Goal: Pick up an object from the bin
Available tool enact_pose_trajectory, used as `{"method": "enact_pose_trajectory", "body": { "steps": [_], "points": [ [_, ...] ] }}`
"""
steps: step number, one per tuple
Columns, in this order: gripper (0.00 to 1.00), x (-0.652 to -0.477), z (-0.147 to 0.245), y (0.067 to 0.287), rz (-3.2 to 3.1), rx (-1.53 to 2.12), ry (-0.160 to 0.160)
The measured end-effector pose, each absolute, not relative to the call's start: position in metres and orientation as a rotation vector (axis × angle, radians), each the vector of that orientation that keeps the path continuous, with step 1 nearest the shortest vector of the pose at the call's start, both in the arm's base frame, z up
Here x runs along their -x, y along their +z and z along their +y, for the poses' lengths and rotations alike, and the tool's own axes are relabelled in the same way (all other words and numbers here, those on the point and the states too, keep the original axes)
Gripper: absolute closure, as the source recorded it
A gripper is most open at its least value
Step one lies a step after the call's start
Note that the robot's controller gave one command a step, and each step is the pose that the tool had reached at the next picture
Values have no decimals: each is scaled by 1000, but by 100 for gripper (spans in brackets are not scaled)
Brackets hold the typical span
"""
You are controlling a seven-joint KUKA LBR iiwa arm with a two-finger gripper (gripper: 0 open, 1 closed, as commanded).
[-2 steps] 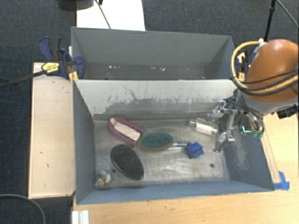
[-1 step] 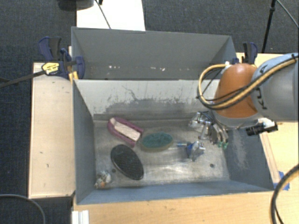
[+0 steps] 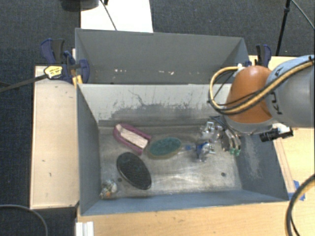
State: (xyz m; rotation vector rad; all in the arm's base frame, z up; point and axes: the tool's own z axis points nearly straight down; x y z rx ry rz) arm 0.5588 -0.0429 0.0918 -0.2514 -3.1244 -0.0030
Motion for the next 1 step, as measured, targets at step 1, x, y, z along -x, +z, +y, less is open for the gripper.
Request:
{"method": "enact_pose_trajectory", "body": {
  "steps": [1],
  "points": [
    [100, -549, -24, 209, -3147, 173, -1]
  ]
}}
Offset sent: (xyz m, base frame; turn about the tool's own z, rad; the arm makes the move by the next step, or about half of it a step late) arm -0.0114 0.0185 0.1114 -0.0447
